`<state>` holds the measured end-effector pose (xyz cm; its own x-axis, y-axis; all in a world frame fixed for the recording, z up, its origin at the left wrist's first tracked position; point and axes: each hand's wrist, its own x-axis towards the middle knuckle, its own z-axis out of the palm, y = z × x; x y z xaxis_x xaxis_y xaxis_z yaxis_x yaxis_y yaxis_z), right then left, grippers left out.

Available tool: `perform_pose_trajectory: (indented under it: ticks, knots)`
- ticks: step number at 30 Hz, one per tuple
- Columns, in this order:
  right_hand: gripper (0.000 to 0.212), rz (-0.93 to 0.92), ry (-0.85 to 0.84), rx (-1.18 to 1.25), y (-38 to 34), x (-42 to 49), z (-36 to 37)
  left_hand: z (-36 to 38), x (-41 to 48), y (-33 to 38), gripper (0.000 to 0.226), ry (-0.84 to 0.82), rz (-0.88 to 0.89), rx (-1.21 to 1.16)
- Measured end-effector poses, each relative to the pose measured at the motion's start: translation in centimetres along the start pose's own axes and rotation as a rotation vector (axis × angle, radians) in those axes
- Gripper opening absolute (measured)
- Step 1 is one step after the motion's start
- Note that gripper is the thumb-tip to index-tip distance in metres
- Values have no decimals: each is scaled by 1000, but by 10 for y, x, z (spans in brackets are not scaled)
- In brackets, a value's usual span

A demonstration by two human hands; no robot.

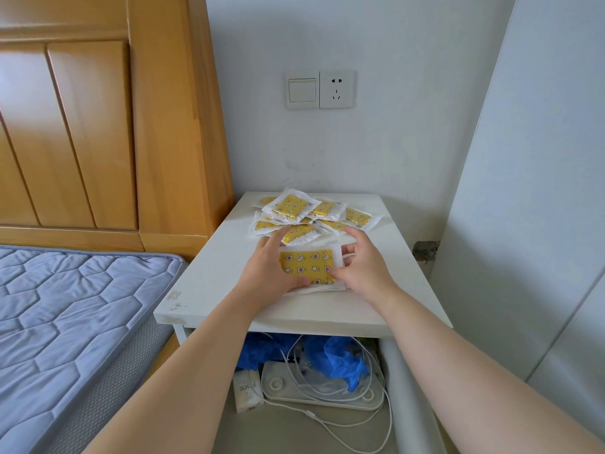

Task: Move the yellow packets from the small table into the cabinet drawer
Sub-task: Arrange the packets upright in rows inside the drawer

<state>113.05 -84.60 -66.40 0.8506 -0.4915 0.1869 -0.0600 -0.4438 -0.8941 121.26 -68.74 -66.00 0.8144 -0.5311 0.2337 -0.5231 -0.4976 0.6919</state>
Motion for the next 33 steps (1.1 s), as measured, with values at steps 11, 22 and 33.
perform_pose_trajectory:
  ticks: [11, 22, 33]
  knots:
    - [34, -73, 115, 81, -2, -1, 9, 0, -7, 4, 81, 208, 123, -47]
    - [33, -64, 9, 38, 1, 3, 12, -4, 1, -3, 44, 158, -160, -284]
    - [41, 20, 150, 104, 0, 3, 7, -5, -8, 6, 24, 67, -106, -247]
